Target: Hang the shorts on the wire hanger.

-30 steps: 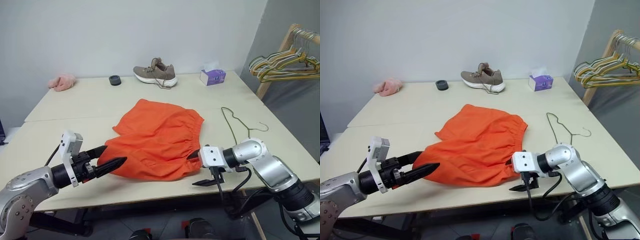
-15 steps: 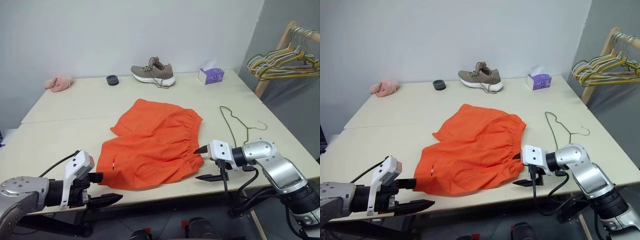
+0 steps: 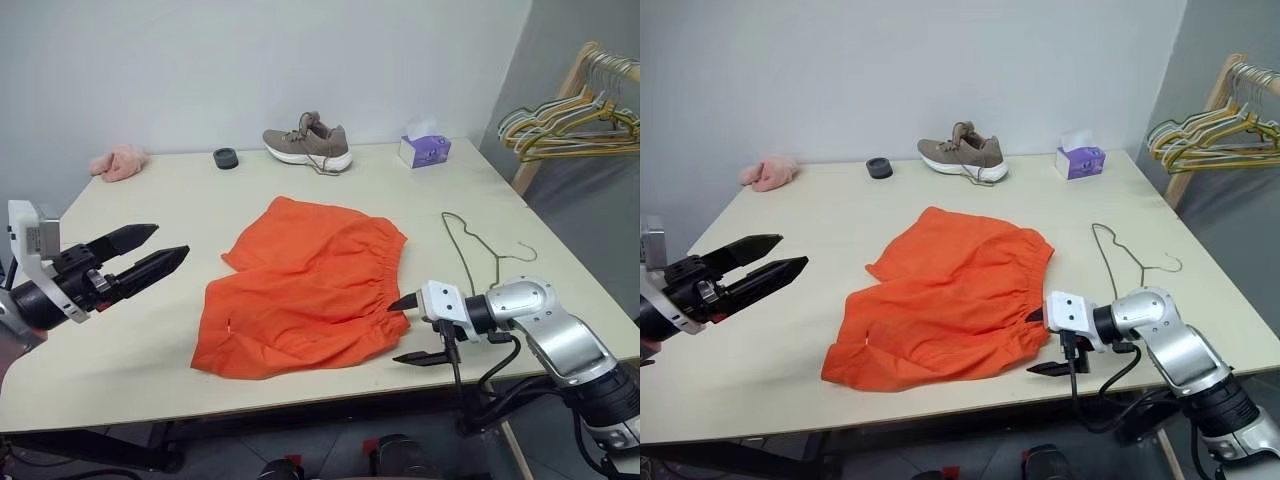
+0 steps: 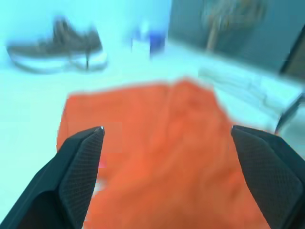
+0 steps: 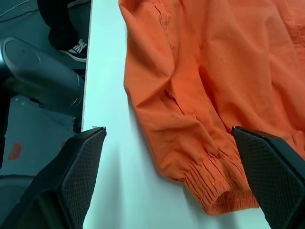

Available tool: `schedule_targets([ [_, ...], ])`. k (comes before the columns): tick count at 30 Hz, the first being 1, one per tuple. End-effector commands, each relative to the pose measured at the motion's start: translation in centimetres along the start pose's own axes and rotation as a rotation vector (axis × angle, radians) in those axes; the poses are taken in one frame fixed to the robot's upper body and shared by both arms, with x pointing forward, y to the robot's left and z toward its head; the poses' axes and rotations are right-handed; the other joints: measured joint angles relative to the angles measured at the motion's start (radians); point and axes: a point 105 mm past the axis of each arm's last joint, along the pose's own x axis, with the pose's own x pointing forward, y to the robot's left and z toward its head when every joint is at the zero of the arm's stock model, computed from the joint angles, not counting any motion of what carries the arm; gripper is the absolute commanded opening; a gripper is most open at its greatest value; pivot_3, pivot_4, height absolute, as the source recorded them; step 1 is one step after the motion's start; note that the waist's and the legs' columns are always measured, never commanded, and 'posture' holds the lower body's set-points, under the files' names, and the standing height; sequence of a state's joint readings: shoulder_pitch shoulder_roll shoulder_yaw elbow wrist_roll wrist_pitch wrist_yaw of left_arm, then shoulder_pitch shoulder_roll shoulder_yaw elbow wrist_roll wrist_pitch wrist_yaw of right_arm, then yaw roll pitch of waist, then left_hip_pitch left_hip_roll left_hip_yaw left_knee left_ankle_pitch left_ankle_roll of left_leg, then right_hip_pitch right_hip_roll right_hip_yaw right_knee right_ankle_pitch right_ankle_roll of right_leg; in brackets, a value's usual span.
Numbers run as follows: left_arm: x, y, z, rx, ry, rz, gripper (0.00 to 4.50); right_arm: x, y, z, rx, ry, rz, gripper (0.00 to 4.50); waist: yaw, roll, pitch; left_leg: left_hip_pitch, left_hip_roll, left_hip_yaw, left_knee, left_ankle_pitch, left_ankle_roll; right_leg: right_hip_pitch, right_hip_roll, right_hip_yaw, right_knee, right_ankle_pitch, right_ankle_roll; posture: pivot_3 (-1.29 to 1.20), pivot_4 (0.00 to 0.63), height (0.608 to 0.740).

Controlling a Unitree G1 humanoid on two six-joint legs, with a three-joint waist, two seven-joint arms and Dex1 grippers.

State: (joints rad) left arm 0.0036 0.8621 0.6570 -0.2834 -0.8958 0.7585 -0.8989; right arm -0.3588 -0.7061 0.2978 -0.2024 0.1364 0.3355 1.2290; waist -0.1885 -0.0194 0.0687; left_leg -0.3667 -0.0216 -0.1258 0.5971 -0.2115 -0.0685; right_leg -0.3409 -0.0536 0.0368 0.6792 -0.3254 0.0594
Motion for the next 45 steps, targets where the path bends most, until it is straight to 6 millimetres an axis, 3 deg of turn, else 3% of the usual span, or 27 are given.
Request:
schedule_targets([
  [1, 1.4, -2.1, -2.3, 0.013, 0.109, -0.085, 4.49, -0.6, -1.9, 1.3, -0.023, -0.041, -0.098, 4.5, -0.001, 0.0, 0.0, 0.0, 0.0, 0.001, 0.0, 0.0, 0.0, 0.001, 0.0, 0.001, 0.0, 0.0, 0.001, -0.18, 0.0, 0.74],
  [6, 3.9, -3.8, -2.6, -0.01, 0.053, -0.154, 4.49, -1.9, -3.8, 1.4, 0.084, -0.099, -0.259, 4.5, 0.005, 0.0, 0.0, 0.0, 0.0, 0.001, 0.0, 0.0, 0.0, 0.0, 0.0, 0.0, 0.0, 0.001, 0.001, -0.19, 0.0, 0.74],
  [9, 6.1, -5.4, -2.7, -0.004, 0.021, -0.229, 4.49, -4.4, -6.8, 1.0, 0.235, -0.185, -0.544, 4.5, 0.014, -0.001, -0.001, 0.0, 0.0, 0.0, 0.001, 0.0, 0.0, -0.001, 0.001, 0.0, 0.0, 0.001, 0.001, -0.22, 0.0, 0.74],
  [14, 8.7, -6.1, -2.7, 0.048, -0.01, -0.258, 4.49, -8.4, -10.1, -2.6, 0.445, -0.162, -0.983, 4.5, 0.016, -0.001, -0.001, 0.0, -0.001, 0.004, 0.002, 0.0, 0.0, 0.003, 0.001, 0.001, 0.0, 0.001, 0.001, -0.24, 0.0, 0.74],
  [19, 10.4, -5.7, -1.2, 0.074, -0.068, -0.283, 4.49, -10.8, -11.8, -6.9, 0.578, 0.051, -1.263, 4.5, -0.008, 0.0, -0.001, 0.0, 0.0, 0.009, 0.002, 0.0, 0.0, 0.002, 0.001, 0.002, 0.001, 0.001, 0.001, -0.27, 0.0, 0.74],
  [26, 11.7, -6.1, -0.5, 0.07, -0.067, -0.394, 4.49, -11.5, -12.9, -9.7, 0.732, 0.158, -1.309, 4.5, -0.062, 0.0, -0.001, 0.0, -0.001, 0.013, 0.003, 0.0, 0.001, 0.002, 0.001, 0.005, 0.0, 0.002, 0.003, -0.28, 0.0, 0.74],
  [37, 13.0, -5.9, -0.5, 0.147, -0.044, -0.454, 4.49, -8.8, -13.6, -14.0, 0.852, 0.291, -1.174, 4.5, -0.128, 0.0, -0.001, 0.0, -0.001, 0.014, 0.006, 0.0, 0.002, 0.004, 0.001, 0.006, 0.0, 0.003, 0.005, -0.28, 0.0, 0.74],
  [40, 13.1, -5.8, -0.6, 0.157, -0.043, -0.452, 4.5, -8.1, -13.3, -14.8, 0.931, 0.301, -1.129, 3.93, -0.136, 0.0, -0.002, 0.0, -0.001, 0.014, 0.008, 0.0, 0.002, 0.006, 0.001, 0.005, 0.0, 0.004, 0.006, -0.28, 0.0, 0.74],
  [45, 13.1, -5.7, -0.7, 0.162, -0.05, -0.442, 4.5, -6.8, -11.8, -16.5, 1.061, 0.348, -1.058, 2.23, -0.136, -0.007, -0.006, 0.001, -0.001, 0.013, 0.011, 0.0, 0.002, 0.009, 0.001, 0.005, 0.0, 0.005, 0.009, -0.27, 0.0, 0.74],
])
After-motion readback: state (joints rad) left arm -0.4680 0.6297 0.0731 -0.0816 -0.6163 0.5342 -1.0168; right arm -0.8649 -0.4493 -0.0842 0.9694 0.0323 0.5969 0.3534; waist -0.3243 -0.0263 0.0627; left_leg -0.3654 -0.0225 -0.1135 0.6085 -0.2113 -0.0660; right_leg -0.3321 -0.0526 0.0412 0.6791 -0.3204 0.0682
